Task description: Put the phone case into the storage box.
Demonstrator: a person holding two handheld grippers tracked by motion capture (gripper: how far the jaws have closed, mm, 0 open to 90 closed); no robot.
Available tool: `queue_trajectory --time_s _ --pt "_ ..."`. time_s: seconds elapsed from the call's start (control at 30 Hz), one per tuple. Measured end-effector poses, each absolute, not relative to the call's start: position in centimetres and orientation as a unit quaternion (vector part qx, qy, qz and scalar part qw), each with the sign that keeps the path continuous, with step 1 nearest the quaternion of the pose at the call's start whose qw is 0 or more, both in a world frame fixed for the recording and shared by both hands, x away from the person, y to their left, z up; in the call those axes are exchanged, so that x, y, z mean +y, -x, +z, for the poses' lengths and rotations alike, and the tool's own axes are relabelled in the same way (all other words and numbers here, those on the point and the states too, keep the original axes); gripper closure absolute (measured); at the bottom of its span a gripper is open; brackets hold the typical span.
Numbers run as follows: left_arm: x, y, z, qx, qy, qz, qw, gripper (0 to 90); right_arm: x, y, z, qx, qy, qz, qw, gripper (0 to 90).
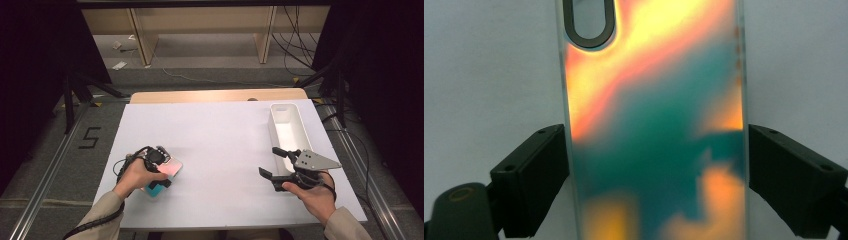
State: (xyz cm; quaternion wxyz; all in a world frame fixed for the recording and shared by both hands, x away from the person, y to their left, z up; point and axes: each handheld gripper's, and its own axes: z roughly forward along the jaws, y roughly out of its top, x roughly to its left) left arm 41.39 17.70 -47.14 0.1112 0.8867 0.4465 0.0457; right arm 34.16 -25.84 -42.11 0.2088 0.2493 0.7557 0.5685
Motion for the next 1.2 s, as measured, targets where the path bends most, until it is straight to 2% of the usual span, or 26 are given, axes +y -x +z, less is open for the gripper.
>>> queue_trajectory --time_s 0.3,1.2 --pt "17.72 -41.25 -47.09 0.45 -0.884 0.047 0.114 15.3 -25.82 -34.15 -42.13 0.756 -0.249 0.568 0.209 19.5" --pt "17.88 -40.93 -47.08 0.453 -0.881 0.052 0.125 16.8 -25.79 -34.12 -42.06 0.753 -0.249 0.573 0.206 19.4"
